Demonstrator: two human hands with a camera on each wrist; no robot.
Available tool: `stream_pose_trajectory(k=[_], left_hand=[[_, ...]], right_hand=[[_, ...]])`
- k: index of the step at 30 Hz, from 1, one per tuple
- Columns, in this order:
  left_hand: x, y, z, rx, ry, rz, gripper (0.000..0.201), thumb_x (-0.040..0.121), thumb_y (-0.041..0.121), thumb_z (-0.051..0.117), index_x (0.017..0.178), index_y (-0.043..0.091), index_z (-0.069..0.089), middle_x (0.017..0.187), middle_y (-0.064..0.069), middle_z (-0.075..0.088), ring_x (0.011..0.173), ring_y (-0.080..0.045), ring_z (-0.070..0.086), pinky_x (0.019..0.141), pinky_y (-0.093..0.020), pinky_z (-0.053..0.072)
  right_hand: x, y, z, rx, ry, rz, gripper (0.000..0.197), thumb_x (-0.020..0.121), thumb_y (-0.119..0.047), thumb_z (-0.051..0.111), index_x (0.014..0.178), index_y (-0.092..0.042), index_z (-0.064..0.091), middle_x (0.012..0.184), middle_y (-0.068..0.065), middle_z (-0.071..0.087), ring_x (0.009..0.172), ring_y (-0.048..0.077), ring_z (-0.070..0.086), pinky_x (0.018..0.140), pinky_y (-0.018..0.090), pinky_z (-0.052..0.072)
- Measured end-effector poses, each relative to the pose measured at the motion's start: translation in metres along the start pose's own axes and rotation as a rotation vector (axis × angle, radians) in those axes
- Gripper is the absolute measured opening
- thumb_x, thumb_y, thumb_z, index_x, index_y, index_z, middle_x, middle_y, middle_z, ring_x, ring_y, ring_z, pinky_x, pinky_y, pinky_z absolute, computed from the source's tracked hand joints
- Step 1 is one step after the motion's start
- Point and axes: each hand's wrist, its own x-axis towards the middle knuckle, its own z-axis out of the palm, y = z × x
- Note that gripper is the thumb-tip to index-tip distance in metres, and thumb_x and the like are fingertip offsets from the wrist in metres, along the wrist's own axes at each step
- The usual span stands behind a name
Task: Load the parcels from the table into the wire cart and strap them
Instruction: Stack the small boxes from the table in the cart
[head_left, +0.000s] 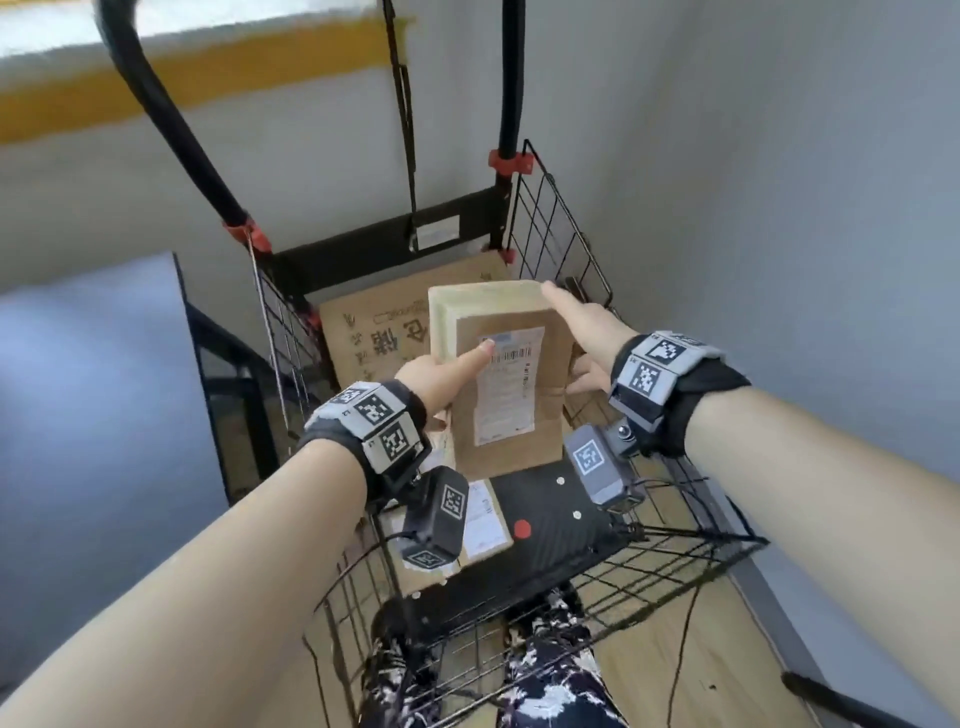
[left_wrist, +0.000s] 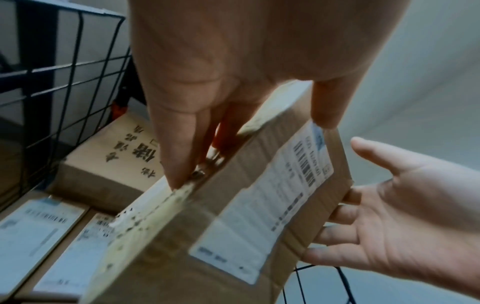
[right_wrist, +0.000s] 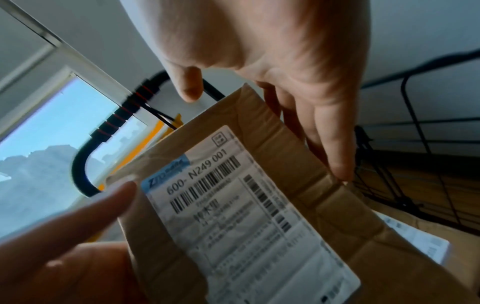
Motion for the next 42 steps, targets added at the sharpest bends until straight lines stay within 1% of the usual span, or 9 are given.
stream_pose_trajectory(k=[2,6,11,15,23,27,32,38,42], left_hand=[[0.016,0.001,0.016,-0.026,-0.002,-0.055,0.075,0.08,0.057,0.061,0.137,0.012,0.044,0.131,-0.011,0.053,0.118,-0.029,0.053,0.091,-0.036,0.049],[0.082,-0.032,0.055,-0.107,0.033,-0.235,0.142,0.021,0.101,0.041,0.134,0.014,0.049,0.132,-0.011,0.057,0.118,-0.032,0.055,0.102,-0.048,0.043],[0.088,-0.052,0.076,-0.1,0.032,-0.367,0.082,0.086,0.072,0.031,0.139,0.011,0.042,0.136,-0.019,0.05,0.119,-0.036,0.053,0.101,-0.042,0.044],[0.109,-0.094,0.08,-0.052,0.082,-0.416,0.067,0.095,0.059,0.024,0.142,0.014,0.037,0.136,-0.021,0.048,0.12,-0.036,0.052,0.101,-0.046,0.044],[0.154,-0.154,0.031,0.053,0.335,-0.533,0.062,0.099,0.052,0.02,0.139,0.009,0.038,0.131,-0.02,0.051,0.114,-0.033,0.054,0.092,-0.035,0.042],[0.181,-0.173,0.019,-0.063,0.49,-0.511,0.039,0.099,0.028,0.043,0.128,0.002,0.043,0.126,-0.017,0.055,0.111,-0.031,0.056,0.08,-0.033,0.042],[0.195,-0.188,0.026,0.031,0.548,-0.485,0.027,0.096,0.011,0.043,0.123,0.005,0.041,0.122,-0.016,0.055,0.107,-0.031,0.058,0.073,-0.032,0.04],[0.209,-0.197,0.032,-0.135,0.581,-0.52,0.041,0.092,0.011,0.05,0.131,0.006,0.038,0.131,-0.017,0.049,0.115,-0.036,0.054,0.096,-0.046,0.046],[0.205,-0.206,0.035,-0.384,0.609,-0.514,0.059,0.083,0.022,0.061,0.136,0.009,0.039,0.128,-0.017,0.054,0.113,-0.037,0.055,0.097,-0.05,0.047]], right_hand=[[0.034,0.008,-0.002,-0.116,-0.038,0.014,0.087,0.081,-0.066,0.046,0.143,-0.007,0.029,0.137,0.016,0.047,0.12,0.041,0.049,0.094,0.052,0.046],[0.093,0.04,-0.006,-0.281,-0.085,0.044,0.074,0.089,-0.055,0.045,0.141,-0.004,0.031,0.137,0.019,0.047,0.122,0.037,0.049,0.103,0.052,0.04],[0.14,0.087,0.013,-0.402,-0.238,0.178,0.083,0.088,-0.059,0.047,0.149,-0.009,0.02,0.15,0.013,0.034,0.134,0.035,0.038,0.11,0.049,0.033],[0.161,0.117,0.04,-0.476,-0.295,0.236,0.076,0.092,-0.056,0.043,0.147,-0.006,0.025,0.147,0.016,0.035,0.131,0.036,0.039,0.108,0.047,0.037],[0.198,0.13,0.129,-0.46,-0.403,0.153,0.073,0.093,-0.054,0.041,0.144,-0.003,0.032,0.145,0.015,0.04,0.13,0.032,0.042,0.108,0.045,0.038],[0.217,0.148,0.164,-0.477,-0.451,0.129,0.067,0.092,-0.049,0.047,0.14,-0.003,0.038,0.138,0.018,0.048,0.123,0.033,0.051,0.104,0.044,0.043],[0.223,0.181,0.165,-0.369,-0.497,0.107,0.065,0.093,-0.028,0.058,0.147,-0.015,0.026,0.139,0.005,0.048,0.124,0.021,0.051,0.09,0.021,0.04],[0.229,0.199,0.166,-0.244,-0.554,0.093,0.079,0.089,-0.024,0.063,0.151,-0.028,0.014,0.136,0.0,0.054,0.119,0.019,0.055,0.106,0.042,0.042],[0.228,0.168,0.152,-0.574,-0.588,-0.168,0.065,0.092,-0.014,0.055,0.148,-0.028,0.025,0.129,-0.008,0.053,0.116,0.011,0.053,0.099,0.025,0.04]])
